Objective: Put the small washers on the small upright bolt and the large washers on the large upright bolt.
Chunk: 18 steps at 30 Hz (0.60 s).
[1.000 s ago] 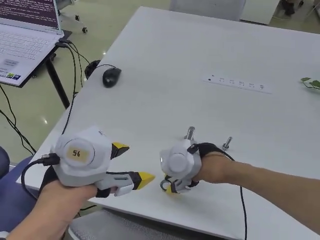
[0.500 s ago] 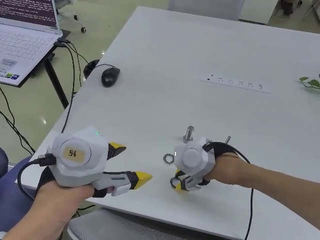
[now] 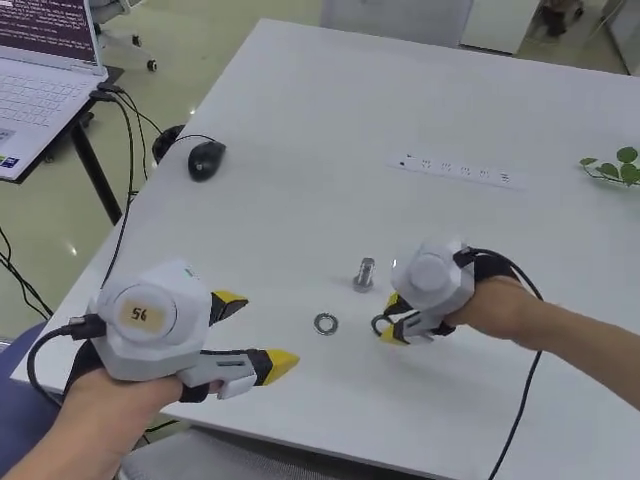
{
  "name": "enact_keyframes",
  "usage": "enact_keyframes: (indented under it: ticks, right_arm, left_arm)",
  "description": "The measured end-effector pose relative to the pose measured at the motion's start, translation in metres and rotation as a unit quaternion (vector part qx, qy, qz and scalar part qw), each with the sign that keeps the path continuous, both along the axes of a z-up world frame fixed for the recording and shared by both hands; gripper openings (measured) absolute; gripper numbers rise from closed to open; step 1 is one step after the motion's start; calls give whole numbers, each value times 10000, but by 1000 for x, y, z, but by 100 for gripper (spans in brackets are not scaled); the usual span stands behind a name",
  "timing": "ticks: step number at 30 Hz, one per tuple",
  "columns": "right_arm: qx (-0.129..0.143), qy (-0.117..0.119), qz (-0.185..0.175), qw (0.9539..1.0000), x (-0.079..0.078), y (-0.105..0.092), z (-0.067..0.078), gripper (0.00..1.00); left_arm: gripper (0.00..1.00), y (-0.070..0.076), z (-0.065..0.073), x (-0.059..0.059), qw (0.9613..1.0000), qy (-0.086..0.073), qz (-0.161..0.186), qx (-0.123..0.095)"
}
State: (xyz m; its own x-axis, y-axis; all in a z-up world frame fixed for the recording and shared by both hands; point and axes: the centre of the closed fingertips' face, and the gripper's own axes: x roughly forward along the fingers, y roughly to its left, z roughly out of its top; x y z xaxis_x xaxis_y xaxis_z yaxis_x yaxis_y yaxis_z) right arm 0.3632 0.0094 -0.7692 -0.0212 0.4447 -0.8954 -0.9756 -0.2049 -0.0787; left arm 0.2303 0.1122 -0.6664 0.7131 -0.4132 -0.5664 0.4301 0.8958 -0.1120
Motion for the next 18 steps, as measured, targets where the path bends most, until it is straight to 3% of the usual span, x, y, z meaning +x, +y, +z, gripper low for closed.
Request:
enact_keyframes:
  ticks: [6,18]
  right_arm:
    - [106,-44,-178,9998,22,4,12,23]
    - [200,-325,-65,9993,58,32,39,23]
  left_arm:
    - [56,-2,0,1,10000,1,-12,-13]
    - [56,4,-2,-3,9999,44,89,-31]
